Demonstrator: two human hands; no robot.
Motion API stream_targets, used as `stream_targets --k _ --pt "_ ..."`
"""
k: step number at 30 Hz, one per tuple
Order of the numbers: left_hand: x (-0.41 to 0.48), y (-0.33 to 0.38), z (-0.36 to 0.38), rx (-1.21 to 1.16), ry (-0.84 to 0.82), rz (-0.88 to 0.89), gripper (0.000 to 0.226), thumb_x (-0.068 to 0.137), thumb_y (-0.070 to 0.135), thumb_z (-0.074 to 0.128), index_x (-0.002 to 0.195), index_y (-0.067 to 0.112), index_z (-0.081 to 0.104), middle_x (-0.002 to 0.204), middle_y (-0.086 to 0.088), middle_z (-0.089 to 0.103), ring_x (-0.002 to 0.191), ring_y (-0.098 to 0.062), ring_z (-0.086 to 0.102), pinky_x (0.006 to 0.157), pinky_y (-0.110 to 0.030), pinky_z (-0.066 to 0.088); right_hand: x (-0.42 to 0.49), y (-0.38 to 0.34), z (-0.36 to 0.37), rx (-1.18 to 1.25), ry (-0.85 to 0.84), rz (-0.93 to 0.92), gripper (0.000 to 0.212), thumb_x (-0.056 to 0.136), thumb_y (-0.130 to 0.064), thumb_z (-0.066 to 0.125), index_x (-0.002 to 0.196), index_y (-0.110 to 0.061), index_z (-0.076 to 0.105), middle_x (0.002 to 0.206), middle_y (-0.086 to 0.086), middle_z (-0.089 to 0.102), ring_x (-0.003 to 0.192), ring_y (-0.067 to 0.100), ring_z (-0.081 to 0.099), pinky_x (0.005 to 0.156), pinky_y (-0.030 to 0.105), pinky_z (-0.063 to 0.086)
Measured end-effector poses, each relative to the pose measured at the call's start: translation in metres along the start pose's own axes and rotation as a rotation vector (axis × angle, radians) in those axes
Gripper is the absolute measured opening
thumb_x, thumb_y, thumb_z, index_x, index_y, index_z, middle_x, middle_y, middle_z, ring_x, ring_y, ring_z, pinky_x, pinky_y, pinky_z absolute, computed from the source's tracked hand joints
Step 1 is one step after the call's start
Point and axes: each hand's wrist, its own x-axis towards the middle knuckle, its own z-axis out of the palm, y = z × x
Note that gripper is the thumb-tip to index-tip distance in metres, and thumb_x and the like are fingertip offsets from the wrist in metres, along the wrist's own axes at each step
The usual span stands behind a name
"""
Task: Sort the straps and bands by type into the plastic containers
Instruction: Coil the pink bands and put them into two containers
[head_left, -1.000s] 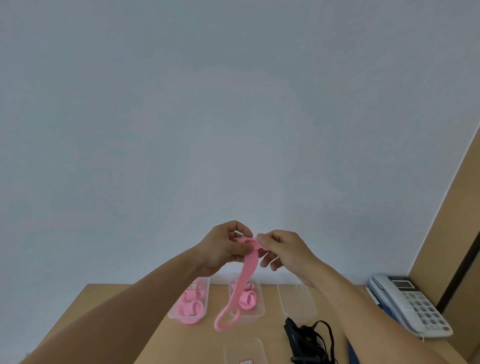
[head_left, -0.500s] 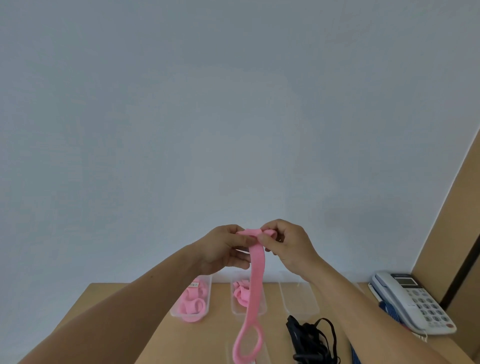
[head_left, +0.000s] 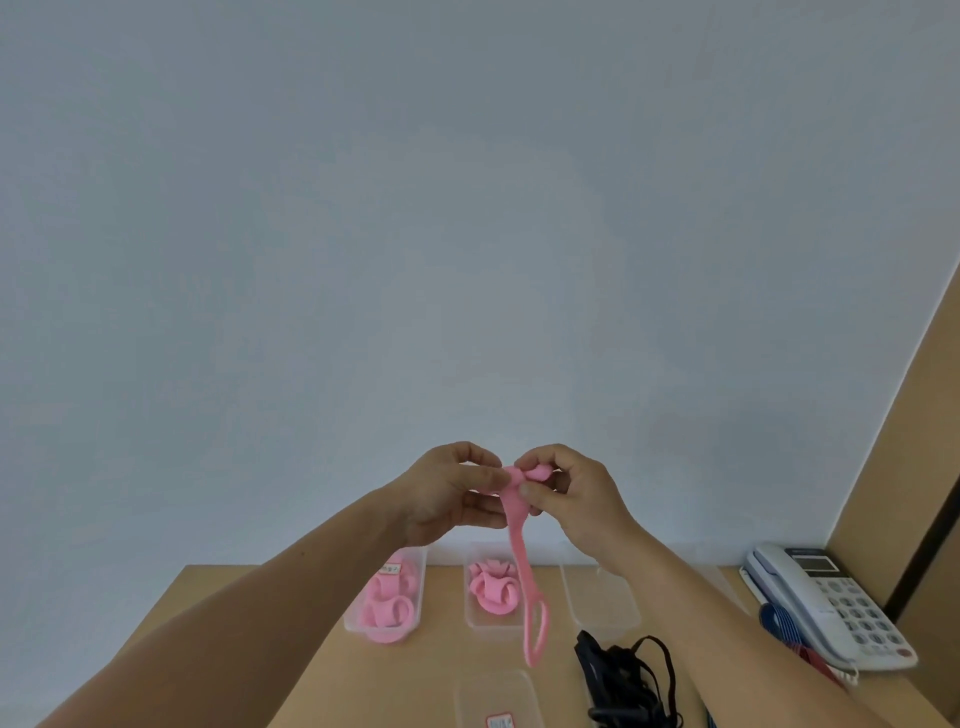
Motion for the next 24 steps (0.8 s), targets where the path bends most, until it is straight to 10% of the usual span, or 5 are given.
stream_targets --k 10,24 --pt "0.002 -0.002 -0.006 0.073 0.003 0.078 0.033 0.088 -0.006 0.065 0.119 -0.007 0.057 0.101 -0.019 0.069 0.09 -0.031 0.07 0.078 -0.032 0.057 0.004 -0.009 0.001 0.313 -0.057 0.22 0.021 0.087 -0.004 0.068 0.108 0.001 0.066 0.091 0.021 0.069 0.073 0.028 0.066 0.067 0.034 0.054" --pt "0.0 -0.008 -0.013 0.21 0.016 0.029 0.027 0.09 -0.001 0.063 0.116 0.004 0.056 0.1 -0.021 0.072 0.084 -0.029 0.071 0.081 -0.041 0.059 0.006 0.005 0.011 -0.088 -0.005 0.046 0.011 0.087 -0.009 0.071 0.097 -0.013 0.069 0.077 0.008 0.071 0.063 0.015 0.063 0.065 0.031 0.055"
